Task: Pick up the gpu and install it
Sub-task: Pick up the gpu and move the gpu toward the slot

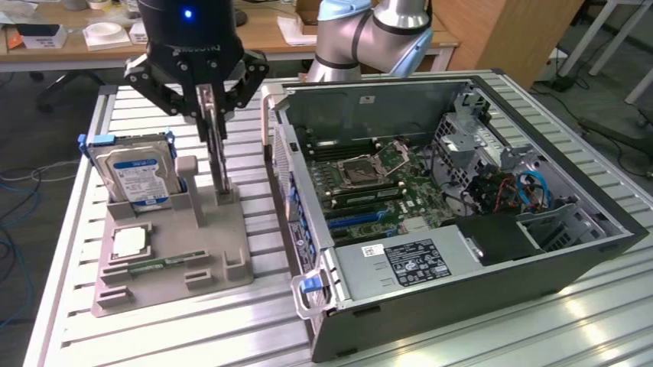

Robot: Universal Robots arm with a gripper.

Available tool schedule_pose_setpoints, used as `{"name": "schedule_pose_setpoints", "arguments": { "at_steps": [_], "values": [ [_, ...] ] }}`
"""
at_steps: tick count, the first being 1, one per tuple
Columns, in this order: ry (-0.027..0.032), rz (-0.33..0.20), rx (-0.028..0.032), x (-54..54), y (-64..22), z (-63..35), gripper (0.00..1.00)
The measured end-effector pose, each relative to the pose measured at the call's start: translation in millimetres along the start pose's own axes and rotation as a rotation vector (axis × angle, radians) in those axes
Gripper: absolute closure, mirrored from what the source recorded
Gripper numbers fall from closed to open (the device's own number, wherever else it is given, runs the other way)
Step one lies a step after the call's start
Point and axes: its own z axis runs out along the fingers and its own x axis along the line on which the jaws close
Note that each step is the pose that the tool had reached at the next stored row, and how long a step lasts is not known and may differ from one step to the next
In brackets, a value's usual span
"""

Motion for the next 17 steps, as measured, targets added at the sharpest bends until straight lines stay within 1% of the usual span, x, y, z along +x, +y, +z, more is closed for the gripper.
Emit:
{"name": "schedule_pose_setpoints", "arguments": {
  "at_steps": [11,15,17],
  "values": [
    [0.0001,-0.001,-0.0001,-0.5,1.7,-27.4,0.74],
    [0.0000,-0.001,-0.0001,-0.5,1.8,-27.7,0.74],
    [0.0003,-0.001,0.0020,-1.2,1.8,-27.9,0.74]
  ]
}}
